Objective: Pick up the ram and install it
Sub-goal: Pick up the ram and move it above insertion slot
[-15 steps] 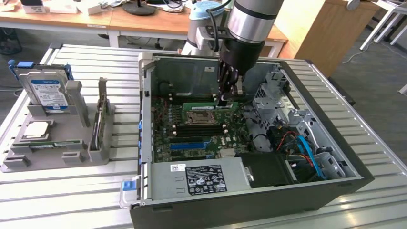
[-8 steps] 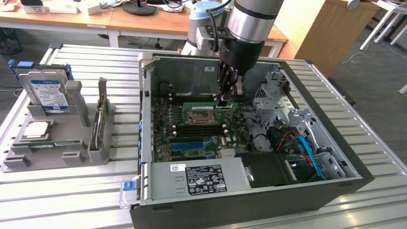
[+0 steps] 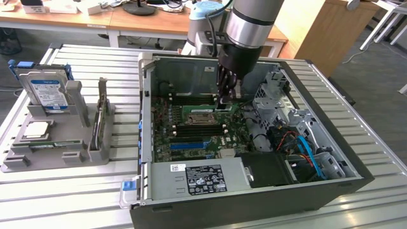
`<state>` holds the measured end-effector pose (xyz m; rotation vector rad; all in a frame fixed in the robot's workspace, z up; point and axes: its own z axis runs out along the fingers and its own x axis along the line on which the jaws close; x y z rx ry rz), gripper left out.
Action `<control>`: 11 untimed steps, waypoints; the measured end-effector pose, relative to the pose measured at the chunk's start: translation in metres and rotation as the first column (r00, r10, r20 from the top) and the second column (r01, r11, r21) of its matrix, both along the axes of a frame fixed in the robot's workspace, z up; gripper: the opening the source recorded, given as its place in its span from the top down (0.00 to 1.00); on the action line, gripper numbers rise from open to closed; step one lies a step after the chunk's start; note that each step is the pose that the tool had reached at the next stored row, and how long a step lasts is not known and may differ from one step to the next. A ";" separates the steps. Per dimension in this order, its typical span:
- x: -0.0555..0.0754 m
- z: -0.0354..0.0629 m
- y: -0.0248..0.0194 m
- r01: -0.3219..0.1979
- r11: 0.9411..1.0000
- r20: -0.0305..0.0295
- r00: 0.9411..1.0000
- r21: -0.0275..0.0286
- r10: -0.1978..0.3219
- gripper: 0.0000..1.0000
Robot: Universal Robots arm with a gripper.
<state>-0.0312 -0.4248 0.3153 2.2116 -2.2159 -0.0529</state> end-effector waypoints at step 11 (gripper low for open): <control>0.000 -0.0125 0.0000 0.000 1.000 0.000 1.000 0.000 0.000 0.88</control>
